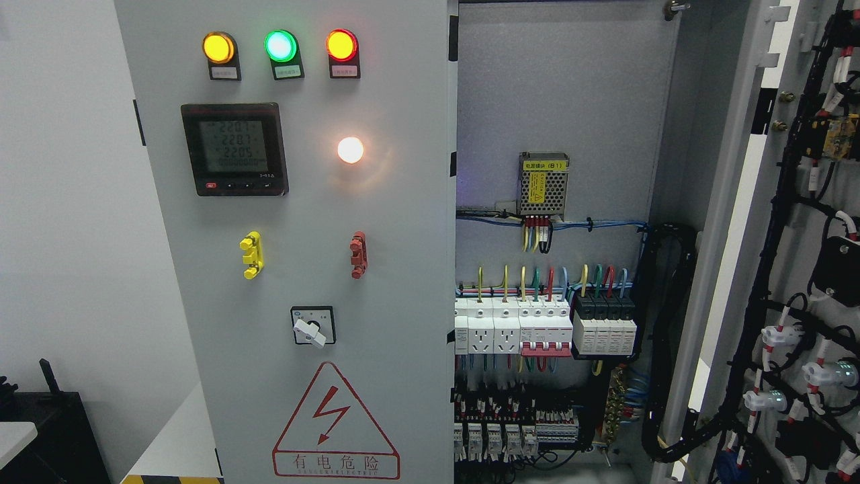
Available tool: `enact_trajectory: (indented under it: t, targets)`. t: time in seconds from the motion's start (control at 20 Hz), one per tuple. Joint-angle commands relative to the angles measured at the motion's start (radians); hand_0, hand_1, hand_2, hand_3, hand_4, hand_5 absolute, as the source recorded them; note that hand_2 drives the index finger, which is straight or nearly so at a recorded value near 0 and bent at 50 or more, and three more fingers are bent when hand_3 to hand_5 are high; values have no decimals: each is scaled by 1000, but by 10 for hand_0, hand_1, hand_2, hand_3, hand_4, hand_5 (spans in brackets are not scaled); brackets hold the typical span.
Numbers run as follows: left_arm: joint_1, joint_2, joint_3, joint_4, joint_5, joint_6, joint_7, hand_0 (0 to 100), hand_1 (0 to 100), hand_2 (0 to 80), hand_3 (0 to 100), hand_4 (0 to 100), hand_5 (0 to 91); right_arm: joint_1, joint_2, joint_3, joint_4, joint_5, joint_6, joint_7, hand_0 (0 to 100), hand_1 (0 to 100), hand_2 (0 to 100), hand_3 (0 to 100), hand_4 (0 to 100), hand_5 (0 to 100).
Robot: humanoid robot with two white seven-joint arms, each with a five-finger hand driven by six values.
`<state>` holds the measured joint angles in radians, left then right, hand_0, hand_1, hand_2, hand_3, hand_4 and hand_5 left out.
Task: Open door with both hands
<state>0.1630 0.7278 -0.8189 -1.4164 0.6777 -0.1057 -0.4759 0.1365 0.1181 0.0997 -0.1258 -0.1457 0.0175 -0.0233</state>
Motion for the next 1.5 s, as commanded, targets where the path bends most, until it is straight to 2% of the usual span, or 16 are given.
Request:
enact_trajectory:
  t: [0.0, 0.15, 0.4, 0.75, 1.0, 1.2, 1.25, 1.3, 1.45]
  targets:
    - [53, -112, 46, 370, -85, -11, -10, 0, 0, 0, 0, 42, 0, 0, 0, 0, 0, 0, -1, 0, 0, 0, 0, 0, 0, 0]
    - [47, -197, 56, 523, -170, -23, -10, 0, 0, 0, 0, 42, 0, 0, 0, 0, 0, 0, -1, 2, 0, 0, 0, 0, 0, 0]
    - [27, -306, 70, 790, -240, -107, -10, 0, 0, 0, 0, 41, 0, 0, 0, 0, 0, 0, -1, 2, 0, 0, 0, 0, 0, 0]
    - [-98, -445, 72, 1106, -248, -121, -10, 0, 0, 0, 0, 41, 0, -2, 1, 0, 0, 0, -1, 0, 0, 0, 0, 0, 0, 0]
    - [-103, -467, 72, 1125, -248, -121, -10, 0, 0, 0, 0, 42, 0, 0, 0, 0, 0, 0, -1, 0, 0, 0, 0, 0, 0, 0]
    - [-106, -522, 81, 1218, -251, -121, -9, 0, 0, 0, 0, 42, 0, 0, 0, 0, 0, 0, 1, 2, 0, 0, 0, 0, 0, 0]
    - [-105, -537, 83, 1235, -268, -121, -9, 0, 0, 0, 0, 42, 0, 0, 0, 0, 0, 0, 1, 0, 0, 0, 0, 0, 0, 0]
    - [-105, -560, 102, 1249, -294, -121, -9, 0, 0, 0, 0, 41, 0, 0, 0, 0, 0, 0, -1, 0, 0, 0, 0, 0, 0, 0]
    - [-105, -614, 265, 1281, -384, -112, -7, 0, 0, 0, 0, 41, 0, 0, 0, 0, 0, 0, -1, 0, 0, 0, 0, 0, 0, 0]
